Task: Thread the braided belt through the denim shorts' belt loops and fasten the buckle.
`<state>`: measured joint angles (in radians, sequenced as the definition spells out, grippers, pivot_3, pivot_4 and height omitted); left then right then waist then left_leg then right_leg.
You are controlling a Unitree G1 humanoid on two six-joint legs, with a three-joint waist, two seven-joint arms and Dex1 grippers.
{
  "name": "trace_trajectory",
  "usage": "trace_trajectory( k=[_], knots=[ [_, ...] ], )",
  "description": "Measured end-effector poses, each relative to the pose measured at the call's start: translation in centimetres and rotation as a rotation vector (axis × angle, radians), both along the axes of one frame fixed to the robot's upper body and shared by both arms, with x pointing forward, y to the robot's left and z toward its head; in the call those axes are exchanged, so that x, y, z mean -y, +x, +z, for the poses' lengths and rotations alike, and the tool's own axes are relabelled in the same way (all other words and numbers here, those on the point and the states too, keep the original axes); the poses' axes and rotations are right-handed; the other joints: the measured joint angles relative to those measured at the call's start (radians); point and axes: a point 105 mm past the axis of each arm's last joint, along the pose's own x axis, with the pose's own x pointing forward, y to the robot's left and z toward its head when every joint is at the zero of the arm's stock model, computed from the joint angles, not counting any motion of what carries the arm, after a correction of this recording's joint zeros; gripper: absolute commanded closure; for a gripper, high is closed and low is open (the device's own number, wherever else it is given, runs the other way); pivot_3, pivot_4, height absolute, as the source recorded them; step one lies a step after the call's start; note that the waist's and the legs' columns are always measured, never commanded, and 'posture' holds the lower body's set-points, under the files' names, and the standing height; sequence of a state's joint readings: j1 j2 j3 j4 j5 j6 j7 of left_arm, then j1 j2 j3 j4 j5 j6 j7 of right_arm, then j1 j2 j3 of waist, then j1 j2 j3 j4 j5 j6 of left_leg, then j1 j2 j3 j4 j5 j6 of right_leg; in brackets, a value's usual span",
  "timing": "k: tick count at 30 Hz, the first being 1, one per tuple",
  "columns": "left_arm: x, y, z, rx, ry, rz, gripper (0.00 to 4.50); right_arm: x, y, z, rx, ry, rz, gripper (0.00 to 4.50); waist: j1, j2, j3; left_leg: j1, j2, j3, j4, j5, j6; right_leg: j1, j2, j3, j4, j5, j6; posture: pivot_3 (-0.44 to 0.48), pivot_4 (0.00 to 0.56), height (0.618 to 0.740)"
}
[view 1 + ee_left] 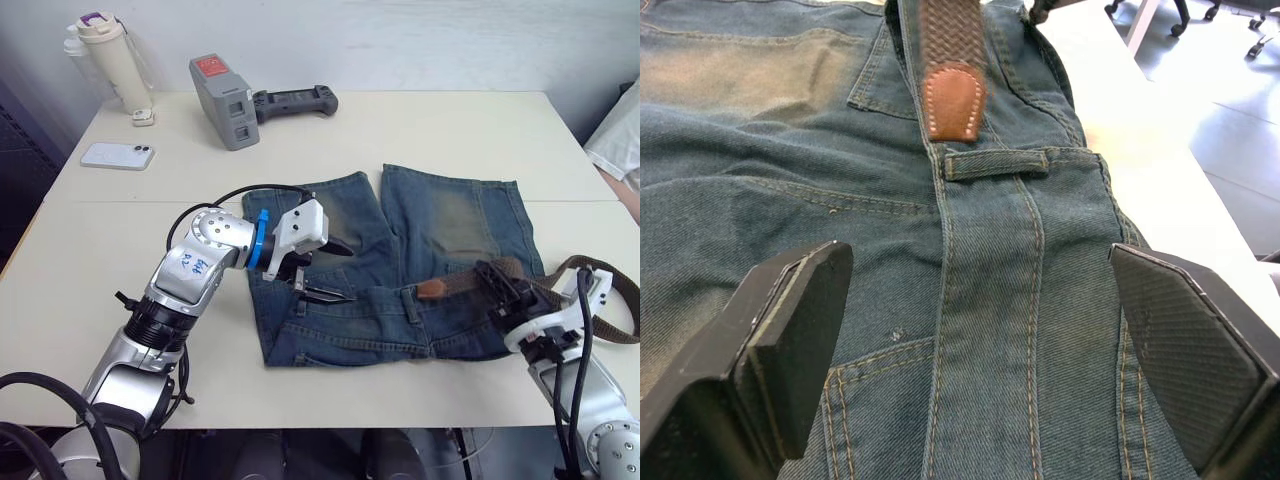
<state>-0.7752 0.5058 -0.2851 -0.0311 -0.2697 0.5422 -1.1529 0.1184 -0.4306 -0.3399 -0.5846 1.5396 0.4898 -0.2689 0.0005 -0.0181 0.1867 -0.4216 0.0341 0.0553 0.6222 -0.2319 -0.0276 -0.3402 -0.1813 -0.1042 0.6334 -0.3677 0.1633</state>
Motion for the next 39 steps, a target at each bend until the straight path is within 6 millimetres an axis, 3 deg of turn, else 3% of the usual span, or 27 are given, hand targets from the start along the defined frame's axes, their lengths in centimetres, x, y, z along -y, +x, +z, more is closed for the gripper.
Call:
trace_trajectory(
  k=[4, 8, 17, 39],
  knots=[
    [0.0, 0.0, 0.0, 0.000, -0.001, 0.002, 0.00, -1.7, 0.1, -1.0, -0.038, 0.003, 0.048, 4.46, 0.001, 0.000, 0.000, 0.000, 0.000, 0.000, 0.000, 0.000, 0.000, 0.000, 0.000, 0.000, -0.001, 0.000, 0.000, 0.000, 0.150, 0.740],
    [-0.1, 0.1, 0.0, 0.001, 0.003, 0.006, 0.00, -1.6, -0.5, -2.1, -0.080, 0.003, 0.038, 4.46, 0.003, 0.000, 0.000, 0.000, 0.000, 0.000, 0.000, 0.000, 0.000, 0.000, 0.000, 0.000, -0.001, 0.000, 0.000, 0.000, 0.150, 0.740],
    [-0.1, 0.0, 0.0, -0.002, 0.005, 0.000, 0.00, 0.1, -1.0, 0.3, -0.015, 0.034, 0.029, 4.46, 0.000, 0.000, 0.000, 0.000, 0.000, 0.000, 0.000, 0.000, 0.000, 0.000, 0.000, 0.000, 0.000, 0.000, 0.000, 0.000, 0.150, 0.740],
    [-0.6, -0.1, -0.1, -0.014, 0.026, -0.004, 0.00, 0.6, -1.1, -1.0, -0.060, -0.091, 0.042, 4.46, 0.001, 0.000, 0.000, 0.000, 0.000, 0.000, 0.000, 0.000, 0.000, 0.000, 0.000, 0.000, 0.000, 0.000, 0.000, 0.000, 0.150, 0.740]
  ],
)
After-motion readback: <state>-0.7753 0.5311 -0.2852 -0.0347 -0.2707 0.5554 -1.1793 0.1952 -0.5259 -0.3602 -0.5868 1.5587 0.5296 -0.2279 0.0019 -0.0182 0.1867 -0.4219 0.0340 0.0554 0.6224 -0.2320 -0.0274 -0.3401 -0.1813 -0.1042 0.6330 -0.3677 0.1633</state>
